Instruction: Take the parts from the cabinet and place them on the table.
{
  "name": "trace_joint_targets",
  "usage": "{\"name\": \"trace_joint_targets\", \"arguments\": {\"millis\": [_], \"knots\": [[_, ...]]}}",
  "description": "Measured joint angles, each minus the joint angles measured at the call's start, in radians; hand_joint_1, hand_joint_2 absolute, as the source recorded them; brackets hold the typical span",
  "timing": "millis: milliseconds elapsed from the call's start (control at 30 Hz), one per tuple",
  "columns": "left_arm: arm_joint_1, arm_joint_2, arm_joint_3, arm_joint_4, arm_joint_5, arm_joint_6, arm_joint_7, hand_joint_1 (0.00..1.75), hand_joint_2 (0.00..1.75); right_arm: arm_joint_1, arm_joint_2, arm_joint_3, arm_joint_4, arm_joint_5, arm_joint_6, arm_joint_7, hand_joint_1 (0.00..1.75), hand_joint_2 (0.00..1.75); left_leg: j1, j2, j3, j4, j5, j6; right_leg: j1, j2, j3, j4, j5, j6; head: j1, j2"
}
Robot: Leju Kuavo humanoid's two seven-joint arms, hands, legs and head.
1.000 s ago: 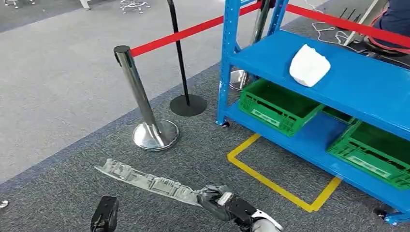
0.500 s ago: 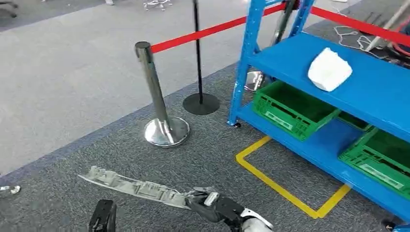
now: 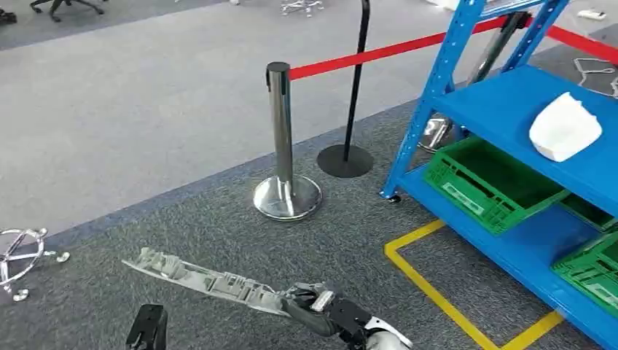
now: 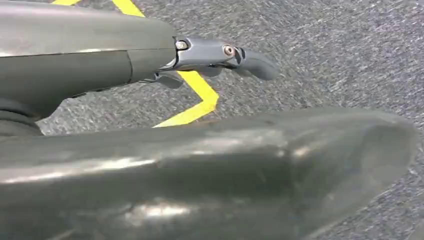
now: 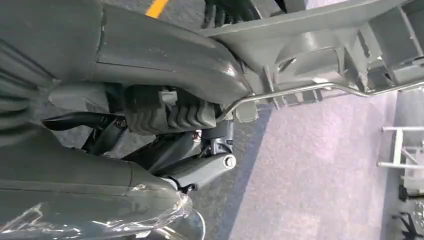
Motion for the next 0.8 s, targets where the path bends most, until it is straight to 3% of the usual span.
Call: {"name": "trace_joint_targets", "arguments": {"millis": [67,100,133,167,233,267,300,333,367,400,433,467,500,567,600,633,667,733,767,800], "knots": [[0.0,-0.002,-0.001,0.0,-0.02,0.006,0.005,0.0,0.0,0.007,-0.006,0.0,-0.001,-0.002,-0.005,-0.005,1.75,1.75,0.004,-0.016,-0.001,-0.008,0.007,-0.015,0.004,-0.014,0.001,-0.001,0.005,-0.011,0.001,0.0],[-0.001,0.0,-0.003,0.0,-0.027,0.01,0.009,0.0,0.0,0.011,-0.01,0.0,-0.003,-0.003,-0.009,-0.01,1.75,1.75,0.004,0.0,-0.003,-0.004,0.002,-0.017,-0.004,-0.027,0.004,-0.01,0.011,-0.021,0.0,0.0],[-0.003,-0.002,-0.005,0.0,-0.03,0.014,0.01,0.0,0.0,0.015,-0.013,0.0,-0.004,-0.003,-0.013,-0.016,1.75,1.75,-0.003,0.048,-0.014,0.02,-0.019,-0.022,-0.003,-0.035,0.005,-0.012,0.012,-0.023,-0.005,0.0],[-0.009,-0.005,-0.005,0.0,-0.03,0.016,0.011,0.0,0.0,0.02,-0.017,-0.001,-0.007,-0.003,-0.015,-0.023,1.75,1.75,-0.002,0.072,-0.045,0.081,-0.057,-0.026,-0.002,-0.048,0.004,-0.012,0.013,-0.03,-0.01,0.0],[-0.016,-0.009,-0.005,0.0,-0.029,0.017,0.011,0.0,0.0,0.027,-0.024,-0.001,-0.008,-0.001,-0.017,-0.026,1.75,1.75,-0.002,0.086,-0.12,0.239,-0.129,-0.032,0.0,-0.074,0.001,-0.012,0.012,-0.032,-0.008,0.0],[-0.016,-0.009,-0.005,0.0,-0.029,0.017,0.011,0.0,0.0,0.029,-0.027,-0.001,-0.008,0.002,-0.018,-0.026,1.75,1.75,-0.001,0.088,-0.144,0.292,-0.143,-0.034,0.001,-0.085,0.001,-0.012,0.011,-0.033,-0.009,0.0],[-0.014,-0.009,-0.005,0.0,-0.029,0.017,0.011,0.0,0.0,0.031,-0.029,-0.001,-0.008,0.004,-0.017,-0.026,1.75,1.75,-0.001,0.088,-0.144,0.297,-0.134,-0.034,0.001,-0.096,0.001,-0.012,0.011,-0.033,-0.008,0.0],[-0.013,-0.009,-0.005,0.0,-0.028,0.017,0.011,0.0,0.0,0.033,-0.03,-0.001,-0.008,0.005,-0.017,-0.026,1.75,1.75,-0.001,0.09,-0.119,0.255,-0.102,-0.034,0.001,-0.107,0.001,-0.012,0.011,-0.032,-0.009,0.0],[-0.014,-0.009,-0.005,0.0,-0.028,0.017,0.011,0.0,0.0,0.033,-0.03,-0.001,-0.008,0.005,-0.017,-0.025,1.75,1.75,-0.002,0.096,-0.077,0.181,-0.064,-0.032,0.001,-0.118,0.002,-0.012,0.011,-0.032,-0.008,0.0],[-0.015,-0.009,-0.005,0.0,-0.028,0.017,0.011,0.0,0.0,0.032,-0.03,-0.001,-0.01,0.005,-0.017,-0.025,1.75,1.75,-0.003,0.115,-0.022,0.087,-0.028,-0.03,0.001,-0.128,0.004,-0.012,0.009,-0.029,-0.009,0.0],[-0.017,-0.009,-0.005,0.0,-0.028,0.018,0.011,0.0,0.0,0.032,-0.03,-0.001,-0.012,0.005,-0.018,-0.026,1.75,1.75,-0.005,0.155,0.022,0.02,-0.014,-0.027,0.003,-0.135,0.007,-0.011,0.007,-0.024,-0.009,0.0],[-0.022,-0.01,-0.005,0.0,-0.028,0.017,0.011,0.0,0.0,0.03,-0.03,-0.001,-0.013,0.005,-0.019,-0.026,1.75,1.75,-0.013,0.162,0.03,-0.011,-0.022,-0.02,0.013,-0.142,0.002,-0.003,0.002,-0.017,-0.011,0.0],[-0.023,-0.012,-0.005,0.0,-0.029,0.017,0.012,0.0,0.0,0.029,-0.031,-0.001,-0.013,0.005,-0.02,-0.025,1.75,1.75,-0.011,0.148,0.024,-0.006,-0.018,-0.01,0.013,-0.149,0.005,-0.007,0.004,-0.011,-0.004,0.0],[-0.02,-0.012,-0.005,0.0,-0.029,0.018,0.014,0.0,0.0,0.029,-0.031,-0.001,-0.014,0.005,-0.02,-0.025,1.75,1.75,-0.015,0.131,0.021,-0.006,-0.018,0.001,0.011,-0.167,0.009,-0.012,0.004,-0.003,-0.003,0.0],[-0.019,-0.013,-0.005,0.0,-0.029,0.018,0.015,0.0,0.0,0.029,-0.031,-0.001,-0.016,0.005,-0.021,-0.025,1.75,1.75,-0.009,0.122,0.024,-0.012,-0.012,0.01,0.009,-0.165,0.006,-0.01,-0.001,0.005,-0.004,0.0],[-0.019,-0.013,-0.005,0.0,-0.029,0.019,0.014,0.0,0.0,0.029,-0.032,0.0,-0.016,0.005,-0.022,-0.025,1.75,1.75,-0.006,0.115,0.024,-0.013,-0.012,0.014,0.007,-0.125,-0.002,0.008,-0.017,0.012,0.0,0.0],[-0.023,-0.011,-0.004,0.0,-0.029,0.019,0.014,0.0,0.0,0.029,-0.032,0.0,-0.017,0.005,-0.022,-0.026,1.75,1.75,-0.004,0.108,0.023,-0.012,-0.011,0.019,0.005,-0.091,-0.025,0.066,-0.054,0.014,0.002,0.0],[-0.025,-0.014,-0.004,0.0,-0.028,0.018,0.014,0.0,0.0,0.034,-0.034,-0.001,-0.016,0.005,-0.023,-0.025,1.75,1.75,-0.005,0.087,0.021,-0.012,-0.011,0.024,0.005,-0.072,-0.107,0.249,-0.137,0.016,0.002,0.0],[-0.024,-0.015,-0.004,0.0,-0.028,0.015,0.014,0.0,0.0,0.037,-0.035,0.0,-0.016,0.005,-0.023,-0.024,1.75,1.75,-0.005,0.076,0.021,-0.012,-0.011,0.024,0.005,-0.071,-0.139,0.311,-0.154,0.017,0.001,0.0],[-0.023,-0.016,-0.004,0.0,-0.027,0.014,0.013,0.0,0.0,0.04,-0.037,0.0,-0.016,0.005,-0.023,-0.023,1.75,1.75,-0.005,0.065,0.022,-0.012,-0.011,0.024,0.005,-0.071,-0.146,0.319,-0.145,0.017,0.002,0.0]]}}
